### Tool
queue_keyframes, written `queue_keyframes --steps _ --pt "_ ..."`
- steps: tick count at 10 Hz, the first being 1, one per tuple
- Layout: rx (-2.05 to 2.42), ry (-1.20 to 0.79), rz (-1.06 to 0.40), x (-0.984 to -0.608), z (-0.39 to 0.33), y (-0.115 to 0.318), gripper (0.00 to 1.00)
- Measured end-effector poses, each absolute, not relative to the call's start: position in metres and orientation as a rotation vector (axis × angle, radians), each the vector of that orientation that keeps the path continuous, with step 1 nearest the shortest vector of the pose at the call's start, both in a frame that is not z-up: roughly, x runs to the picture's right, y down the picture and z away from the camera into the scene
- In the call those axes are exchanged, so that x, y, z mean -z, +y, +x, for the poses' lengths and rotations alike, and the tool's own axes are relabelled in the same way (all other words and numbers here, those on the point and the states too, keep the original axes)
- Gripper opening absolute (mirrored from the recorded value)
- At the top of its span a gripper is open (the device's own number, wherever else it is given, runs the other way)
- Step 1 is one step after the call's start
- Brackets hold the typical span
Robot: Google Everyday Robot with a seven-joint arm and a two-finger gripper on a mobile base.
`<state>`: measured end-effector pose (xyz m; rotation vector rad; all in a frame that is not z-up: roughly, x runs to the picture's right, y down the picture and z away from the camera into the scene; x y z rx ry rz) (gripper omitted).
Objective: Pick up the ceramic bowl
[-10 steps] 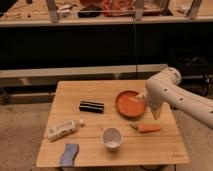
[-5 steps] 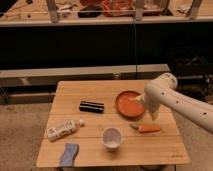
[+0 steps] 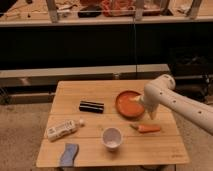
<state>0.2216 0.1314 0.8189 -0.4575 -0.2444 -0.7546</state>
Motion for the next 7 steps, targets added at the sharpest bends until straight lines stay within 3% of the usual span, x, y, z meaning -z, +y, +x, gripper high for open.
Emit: queue_keyframes --steps 7 --pt "0.797 -0.296 -0.466 -0.844 0.223 0.142 0.80"
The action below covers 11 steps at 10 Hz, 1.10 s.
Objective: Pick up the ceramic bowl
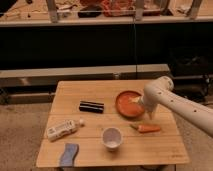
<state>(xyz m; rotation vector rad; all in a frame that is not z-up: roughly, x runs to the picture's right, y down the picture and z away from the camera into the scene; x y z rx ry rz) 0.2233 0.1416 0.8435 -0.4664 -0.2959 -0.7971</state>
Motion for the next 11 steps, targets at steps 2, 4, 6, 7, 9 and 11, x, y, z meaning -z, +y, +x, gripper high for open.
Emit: queue_keyframes --steps 2,4,6,7,9,11 --pt "0.799 -0.306 -0.470 -0.847 0.226 0.145 0.80" --pt "0.801 -0.315 -0.475 -0.850 0.228 0.147 0.80" --pt "0.802 -0.322 -0.477 -0.851 0.230 0.148 0.80" --pt "0.804 -0.324 -0.481 -0.852 0.231 0.149 0.80" --pt "0.806 -0.328 -0.484 -0.853 0.233 0.150 0.80" --pt "0.808 -0.334 -0.488 -0.854 0.235 0.151 0.79"
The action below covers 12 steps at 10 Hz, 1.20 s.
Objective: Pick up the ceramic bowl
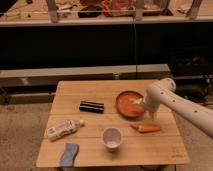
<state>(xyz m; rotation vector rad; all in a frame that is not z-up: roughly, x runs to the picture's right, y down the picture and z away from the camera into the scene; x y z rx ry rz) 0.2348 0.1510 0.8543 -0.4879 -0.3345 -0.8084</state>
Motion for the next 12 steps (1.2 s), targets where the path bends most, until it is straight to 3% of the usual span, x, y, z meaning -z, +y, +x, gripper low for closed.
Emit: queue_keyframes --steps 4,8,10,12 --pt "0.810 -0.343 -0.497 -0.856 0.239 0.155 0.65" --pt "0.815 -0.352 -0.505 -0.857 0.242 0.161 0.31" --pt "0.823 -0.353 -0.506 -0.857 0.243 0.163 0.09" --pt "0.835 -0.348 -0.504 -0.856 0.244 0.164 0.01"
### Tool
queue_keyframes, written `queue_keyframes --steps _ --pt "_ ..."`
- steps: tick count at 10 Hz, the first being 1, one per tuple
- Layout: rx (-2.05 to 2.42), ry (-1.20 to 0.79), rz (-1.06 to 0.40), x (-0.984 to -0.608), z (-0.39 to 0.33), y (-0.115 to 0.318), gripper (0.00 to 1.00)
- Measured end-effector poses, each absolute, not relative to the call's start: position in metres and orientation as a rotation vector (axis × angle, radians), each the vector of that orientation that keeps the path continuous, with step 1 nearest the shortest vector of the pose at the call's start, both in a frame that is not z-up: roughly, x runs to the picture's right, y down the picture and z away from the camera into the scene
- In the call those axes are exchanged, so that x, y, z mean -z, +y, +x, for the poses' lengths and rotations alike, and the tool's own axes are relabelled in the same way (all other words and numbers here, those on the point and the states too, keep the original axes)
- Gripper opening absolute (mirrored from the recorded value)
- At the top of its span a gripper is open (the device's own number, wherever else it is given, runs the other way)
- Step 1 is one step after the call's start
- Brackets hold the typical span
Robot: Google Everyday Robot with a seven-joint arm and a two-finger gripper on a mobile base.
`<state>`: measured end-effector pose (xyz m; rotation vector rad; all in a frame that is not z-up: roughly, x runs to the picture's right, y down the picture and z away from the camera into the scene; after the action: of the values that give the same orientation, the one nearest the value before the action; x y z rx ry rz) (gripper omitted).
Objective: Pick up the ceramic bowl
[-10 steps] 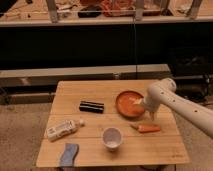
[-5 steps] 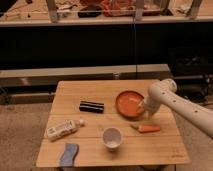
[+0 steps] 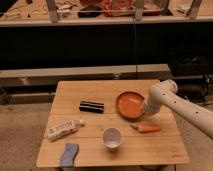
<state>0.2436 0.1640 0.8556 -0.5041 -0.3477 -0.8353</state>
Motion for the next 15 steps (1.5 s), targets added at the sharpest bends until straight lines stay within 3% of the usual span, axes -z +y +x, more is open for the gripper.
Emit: queue_keyframes --steps 15 --pt "0.917 -0.325 -0.465 -0.839 0.239 0.150 0.01"
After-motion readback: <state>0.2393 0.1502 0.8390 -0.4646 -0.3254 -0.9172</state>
